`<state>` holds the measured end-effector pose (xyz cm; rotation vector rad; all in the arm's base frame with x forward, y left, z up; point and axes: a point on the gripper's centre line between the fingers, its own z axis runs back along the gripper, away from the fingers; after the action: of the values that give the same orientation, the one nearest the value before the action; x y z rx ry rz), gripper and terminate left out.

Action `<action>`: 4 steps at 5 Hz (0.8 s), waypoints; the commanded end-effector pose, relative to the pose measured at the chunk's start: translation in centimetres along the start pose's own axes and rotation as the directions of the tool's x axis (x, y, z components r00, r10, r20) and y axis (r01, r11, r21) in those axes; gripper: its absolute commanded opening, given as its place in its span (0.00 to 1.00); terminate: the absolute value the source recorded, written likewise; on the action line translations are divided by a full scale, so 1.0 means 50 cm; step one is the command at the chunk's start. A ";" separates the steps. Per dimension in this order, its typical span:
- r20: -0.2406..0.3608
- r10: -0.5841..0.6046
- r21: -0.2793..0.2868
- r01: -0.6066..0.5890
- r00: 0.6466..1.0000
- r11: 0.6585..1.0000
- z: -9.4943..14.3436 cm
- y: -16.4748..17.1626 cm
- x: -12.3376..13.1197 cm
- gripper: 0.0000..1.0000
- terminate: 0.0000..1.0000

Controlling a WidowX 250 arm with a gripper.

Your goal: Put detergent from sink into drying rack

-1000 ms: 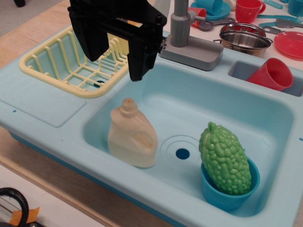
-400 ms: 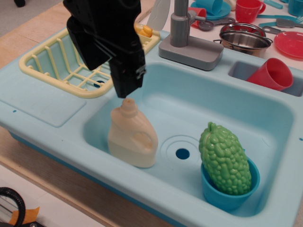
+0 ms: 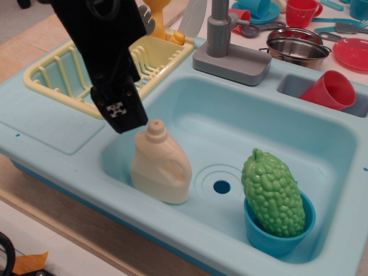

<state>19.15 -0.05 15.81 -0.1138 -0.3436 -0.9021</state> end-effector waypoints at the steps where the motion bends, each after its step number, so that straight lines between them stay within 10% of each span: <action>1: 0.088 -0.064 -0.062 0.070 0.994 0.996 -0.031 -0.001 0.000 1.00 0.00; 4: 0.171 0.053 -0.164 -0.025 0.984 0.986 -0.123 -0.016 0.003 1.00 0.00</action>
<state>19.72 -2.53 9.58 -0.3724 -0.4132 -0.8706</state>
